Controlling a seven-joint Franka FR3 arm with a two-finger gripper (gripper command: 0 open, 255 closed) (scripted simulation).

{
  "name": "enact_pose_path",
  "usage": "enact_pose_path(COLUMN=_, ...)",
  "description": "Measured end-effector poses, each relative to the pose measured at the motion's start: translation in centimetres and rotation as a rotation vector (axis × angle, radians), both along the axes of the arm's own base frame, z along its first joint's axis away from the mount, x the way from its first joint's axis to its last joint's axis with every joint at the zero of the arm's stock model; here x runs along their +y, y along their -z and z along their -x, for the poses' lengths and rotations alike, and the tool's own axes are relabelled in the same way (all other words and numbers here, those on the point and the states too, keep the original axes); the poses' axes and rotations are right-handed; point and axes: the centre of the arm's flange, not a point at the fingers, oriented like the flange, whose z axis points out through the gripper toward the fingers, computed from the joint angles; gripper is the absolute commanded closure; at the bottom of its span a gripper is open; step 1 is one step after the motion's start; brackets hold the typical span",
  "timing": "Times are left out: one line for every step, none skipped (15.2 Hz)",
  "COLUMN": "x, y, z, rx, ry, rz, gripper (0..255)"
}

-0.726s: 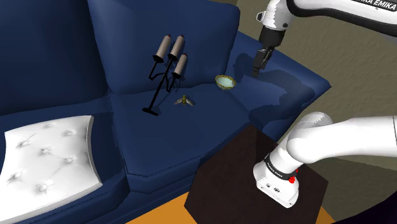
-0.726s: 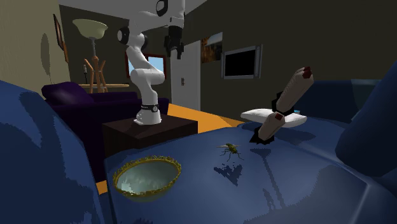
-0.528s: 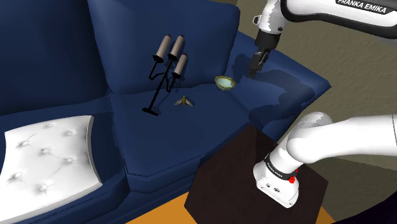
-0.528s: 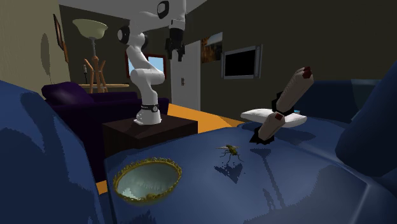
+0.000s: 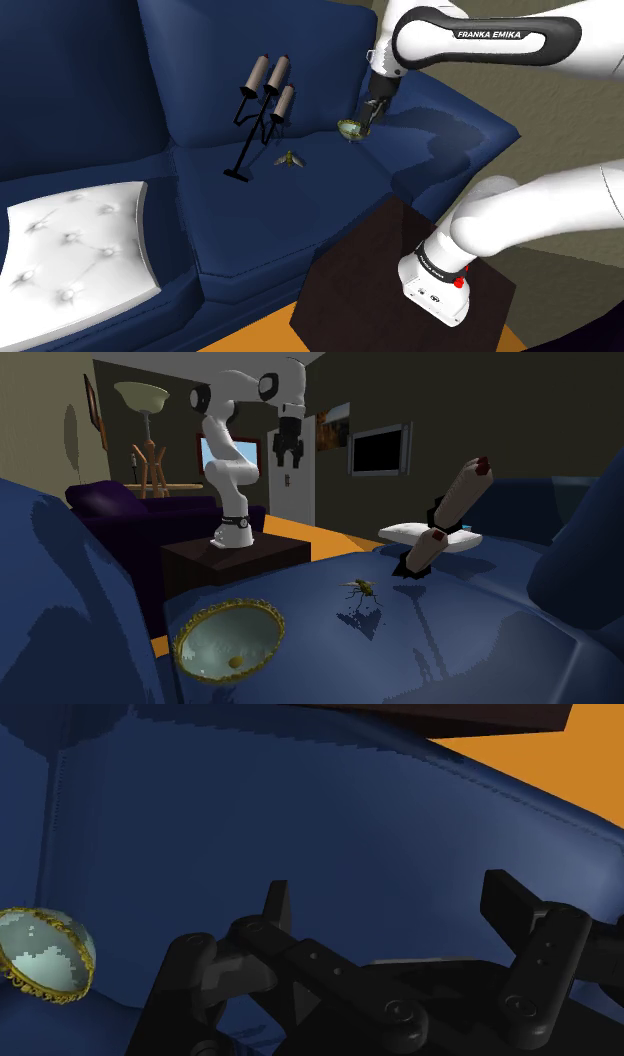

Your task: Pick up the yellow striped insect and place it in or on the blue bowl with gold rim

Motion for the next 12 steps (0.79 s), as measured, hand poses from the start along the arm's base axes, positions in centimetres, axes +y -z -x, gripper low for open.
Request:
enact_pose_path(x=0.0, y=1.1, z=-0.9, rx=-0.004, ry=0.002, rz=0.0, gripper=0)
enact_pose_path(x=0.0, y=2.0, z=-1.8, rx=-0.008, ry=0.003, rz=0.0, gripper=0)
enact_pose_path(x=-0.1, y=3.0, z=-2.6, rx=-0.011, ry=0.004, rz=0.0, gripper=0)
enact_pose_path(x=-0.1, y=4.2, z=-3.1, rx=-0.014, ry=0.006, rz=0.0, gripper=0)
enact_pose_path(x=-0.1, y=5.0, z=-3.9, rx=-0.018, ry=0.007, rz=0.0, gripper=0)
enact_pose_path(x=0.0, y=5.9, z=-4.6, rx=-0.021, ry=0.009, rz=0.0, gripper=0)
enact_pose_path(x=-0.1, y=6.7, z=-5.7, rx=-0.025, ry=0.01, rz=0.001, gripper=0)
enact_pose_path(x=-0.1, y=7.9, z=-6.6, rx=-0.027, ry=0.012, rz=0.0, gripper=0)
enact_pose_path(x=-0.5, y=8.9, z=-7.3, rx=-0.031, ry=0.013, rz=0.001, gripper=0)
enact_pose_path(x=-0.3, y=9.9, z=-8.3, rx=-0.035, ry=0.015, rz=0.001, gripper=0)
enact_pose_path(x=-0.3, y=10.8, z=-9.1, rx=-0.038, ry=0.016, rz=0.001, gripper=0)
enact_pose_path(x=-0.6, y=11.8, z=-10.1, rx=-0.042, ry=0.018, rz=0.001, gripper=0)
